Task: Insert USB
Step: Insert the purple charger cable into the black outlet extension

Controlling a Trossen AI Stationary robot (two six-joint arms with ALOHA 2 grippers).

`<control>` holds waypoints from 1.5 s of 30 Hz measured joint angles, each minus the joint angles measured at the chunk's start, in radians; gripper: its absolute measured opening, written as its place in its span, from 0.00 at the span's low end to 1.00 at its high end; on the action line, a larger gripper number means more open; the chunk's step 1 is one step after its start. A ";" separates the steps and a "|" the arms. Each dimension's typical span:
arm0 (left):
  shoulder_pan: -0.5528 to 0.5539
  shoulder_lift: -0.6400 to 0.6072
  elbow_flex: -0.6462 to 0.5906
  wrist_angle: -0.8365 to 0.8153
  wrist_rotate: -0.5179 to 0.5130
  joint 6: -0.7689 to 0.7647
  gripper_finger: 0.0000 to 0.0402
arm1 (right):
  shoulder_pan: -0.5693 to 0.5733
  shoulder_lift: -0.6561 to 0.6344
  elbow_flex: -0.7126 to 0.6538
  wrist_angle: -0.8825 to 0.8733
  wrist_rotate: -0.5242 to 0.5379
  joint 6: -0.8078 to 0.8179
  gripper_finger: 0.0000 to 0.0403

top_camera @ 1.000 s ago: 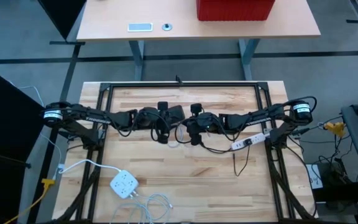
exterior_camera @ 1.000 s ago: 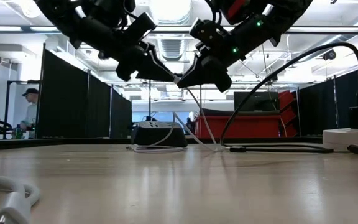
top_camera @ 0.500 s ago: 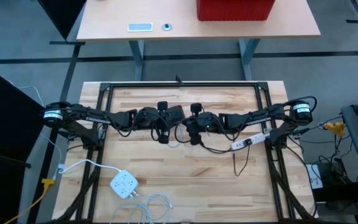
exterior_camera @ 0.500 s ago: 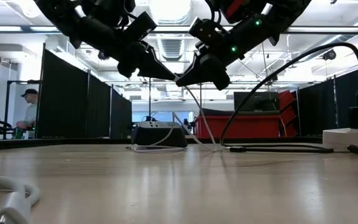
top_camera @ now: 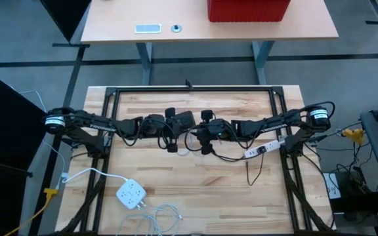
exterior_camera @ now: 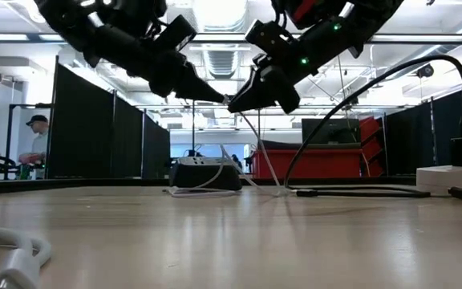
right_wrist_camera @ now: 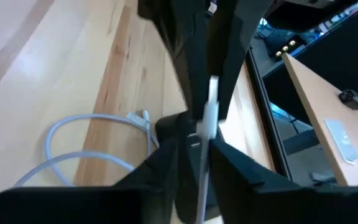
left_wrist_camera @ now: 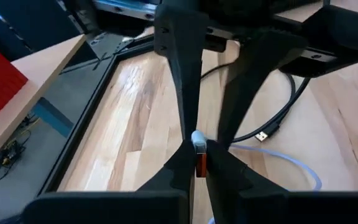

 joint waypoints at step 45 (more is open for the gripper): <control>-0.017 -0.130 -0.239 0.596 0.305 -0.032 0.04 | -0.018 0.040 -0.132 0.763 -0.401 0.103 0.12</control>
